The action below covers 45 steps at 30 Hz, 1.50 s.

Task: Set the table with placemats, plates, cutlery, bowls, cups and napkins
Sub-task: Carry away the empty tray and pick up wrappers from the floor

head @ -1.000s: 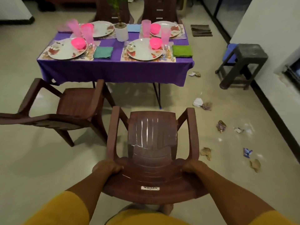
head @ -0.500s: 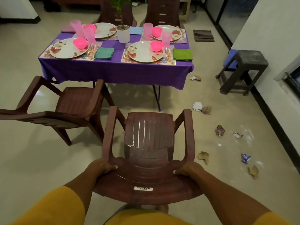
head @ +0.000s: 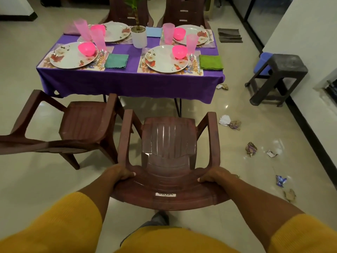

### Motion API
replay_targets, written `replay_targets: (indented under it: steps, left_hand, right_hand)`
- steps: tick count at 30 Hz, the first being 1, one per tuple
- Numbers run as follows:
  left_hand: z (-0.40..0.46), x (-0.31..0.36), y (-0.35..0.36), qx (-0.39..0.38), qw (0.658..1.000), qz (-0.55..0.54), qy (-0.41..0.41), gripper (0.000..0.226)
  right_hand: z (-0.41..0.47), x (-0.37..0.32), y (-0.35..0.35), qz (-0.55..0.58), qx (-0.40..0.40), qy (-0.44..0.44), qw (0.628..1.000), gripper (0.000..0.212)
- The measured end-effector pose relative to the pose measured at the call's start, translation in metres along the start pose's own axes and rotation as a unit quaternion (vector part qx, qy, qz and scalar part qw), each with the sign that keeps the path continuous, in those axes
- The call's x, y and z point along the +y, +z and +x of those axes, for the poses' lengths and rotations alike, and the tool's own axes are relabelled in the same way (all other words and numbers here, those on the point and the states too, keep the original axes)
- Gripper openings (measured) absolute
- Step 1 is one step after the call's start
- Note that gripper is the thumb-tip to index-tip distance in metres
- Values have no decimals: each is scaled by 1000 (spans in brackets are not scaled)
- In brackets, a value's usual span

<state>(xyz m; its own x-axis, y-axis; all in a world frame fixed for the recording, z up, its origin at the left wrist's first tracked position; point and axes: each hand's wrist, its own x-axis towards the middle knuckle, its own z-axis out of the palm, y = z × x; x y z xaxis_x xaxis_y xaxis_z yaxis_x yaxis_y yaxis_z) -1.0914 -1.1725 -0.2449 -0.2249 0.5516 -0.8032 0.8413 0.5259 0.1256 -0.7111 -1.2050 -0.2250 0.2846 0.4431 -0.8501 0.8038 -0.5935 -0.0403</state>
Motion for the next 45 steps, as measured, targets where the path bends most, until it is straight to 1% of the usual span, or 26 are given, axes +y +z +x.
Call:
replay_targets:
  steps: [4, 8, 14, 20, 24, 26, 28, 29, 31, 32, 33, 34, 35, 37, 38, 39, 40, 43, 45]
  left_hand:
    - [30, 20, -38, 8, 999, 38, 17, 77]
    - [53, 31, -63, 13, 999, 45, 17, 81]
    - [76, 54, -93, -7, 998, 60, 15, 82]
    - [86, 78, -112, -16, 996, 93, 2, 82]
    - [89, 85, -120, -20, 991, 133, -5, 80]
    - [89, 86, -120, -18, 988, 156, -3, 71]
    - [78, 91, -118, 14, 980, 199, 16, 60]
    - [70, 96, -117, 33, 972, 228, 35, 56]
    - [54, 108, -113, 47, 955, 277, 95, 56]
    - [46, 112, -110, 43, 945, 288, 147, 61]
    - [37, 116, -108, 22, 936, 286, 206, 67]
    - [24, 119, -106, -19, 929, 263, 260, 73]
    - [10, 121, -105, -79, 923, 235, 295, 77]
    - [-16, 122, -100, -200, 905, 195, 321, 86]
    - [-25, 121, -98, -235, 893, 195, 330, 94]
    - [-29, 118, -96, -248, 883, 206, 341, 101]
    - [-31, 117, -95, -245, 875, 226, 352, 106]
    - [-29, 112, -91, -189, 859, 309, 362, 105]
    - [-33, 113, -89, -159, 851, 338, 368, 103]
  right_hand:
    - [15, -31, -22, 35, 9, 13, 999, 82]
    - [28, -52, -34, 51, 25, 11, 998, 86]
    - [42, -80, -60, 67, 29, 21, 997, 86]
    - [69, -94, -82, 79, 14, 34, 996, 87]
    - [76, -100, -86, 83, 0, 37, 996, 93]
    - [77, -103, -88, 56, -2, 33, 998, 87]
    - [74, -105, -90, -19, 8, 16, 1000, 81]
    - [72, -107, -90, -67, 30, -5, 997, 78]
    - [58, -115, -90, -174, 85, -52, 980, 74]
    - [51, -118, -88, -219, 107, -84, 966, 72]
    - [47, -122, -86, -248, 118, -134, 952, 72]
    - [37, -125, -83, -255, 99, -184, 944, 74]
    - [27, -128, -80, -234, 62, -234, 942, 79]
    - [5, -127, -72, -152, -38, -296, 942, 86]
    - [-8, -126, -71, -125, -78, -312, 939, 82]
    - [-19, -126, -70, -113, -102, -322, 934, 76]
    - [-26, -125, -72, -111, -120, -327, 931, 74]
    - [-40, -123, -75, -108, -163, -340, 920, 88]
    - [-40, -121, -73, -132, -159, -346, 915, 90]
